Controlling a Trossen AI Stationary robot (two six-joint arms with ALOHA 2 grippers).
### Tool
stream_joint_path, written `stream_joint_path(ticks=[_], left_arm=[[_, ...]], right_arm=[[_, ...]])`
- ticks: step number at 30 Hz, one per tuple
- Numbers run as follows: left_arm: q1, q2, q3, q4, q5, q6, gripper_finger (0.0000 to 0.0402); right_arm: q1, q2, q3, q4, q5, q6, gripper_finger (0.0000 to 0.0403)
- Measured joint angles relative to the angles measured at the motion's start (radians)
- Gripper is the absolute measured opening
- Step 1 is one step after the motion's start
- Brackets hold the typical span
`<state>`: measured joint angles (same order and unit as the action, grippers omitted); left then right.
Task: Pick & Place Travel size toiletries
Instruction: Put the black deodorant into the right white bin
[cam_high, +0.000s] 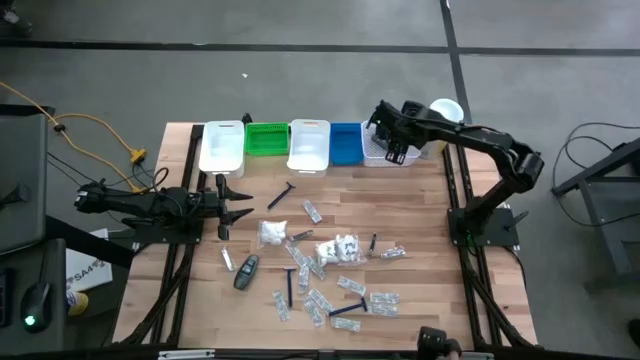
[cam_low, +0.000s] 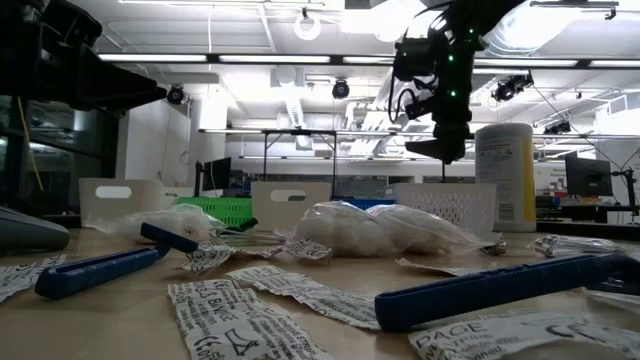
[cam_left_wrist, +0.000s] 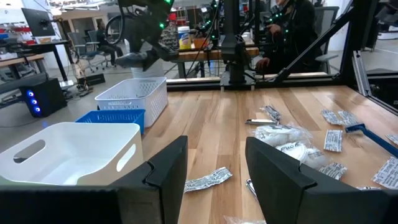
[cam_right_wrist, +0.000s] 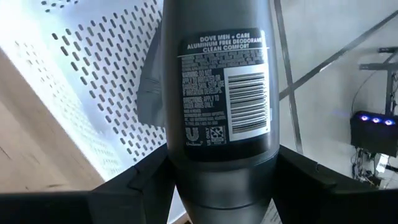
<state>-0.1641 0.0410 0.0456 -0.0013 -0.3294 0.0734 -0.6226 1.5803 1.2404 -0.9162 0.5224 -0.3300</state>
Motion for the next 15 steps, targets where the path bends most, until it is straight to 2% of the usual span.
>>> stream_joint_path(ticks=[4, 7, 15], left_arm=[[0.000, 0.000, 0.000, 0.000, 0.000, 0.000, 0.0162], [0.000, 0.000, 0.000, 0.000, 0.000, 0.000, 0.0162], [0.000, 0.000, 0.000, 0.000, 0.000, 0.000, 0.0162]], right_arm=[[-0.011, 0.007, 0.000, 0.007, -0.070, -0.029, 0.0212], [-0.013, 0.040, 0.000, 0.028, -0.083, -0.034, 0.0212], [-0.013, 0.145, 0.000, 0.034, -0.037, -0.057, 0.0212]])
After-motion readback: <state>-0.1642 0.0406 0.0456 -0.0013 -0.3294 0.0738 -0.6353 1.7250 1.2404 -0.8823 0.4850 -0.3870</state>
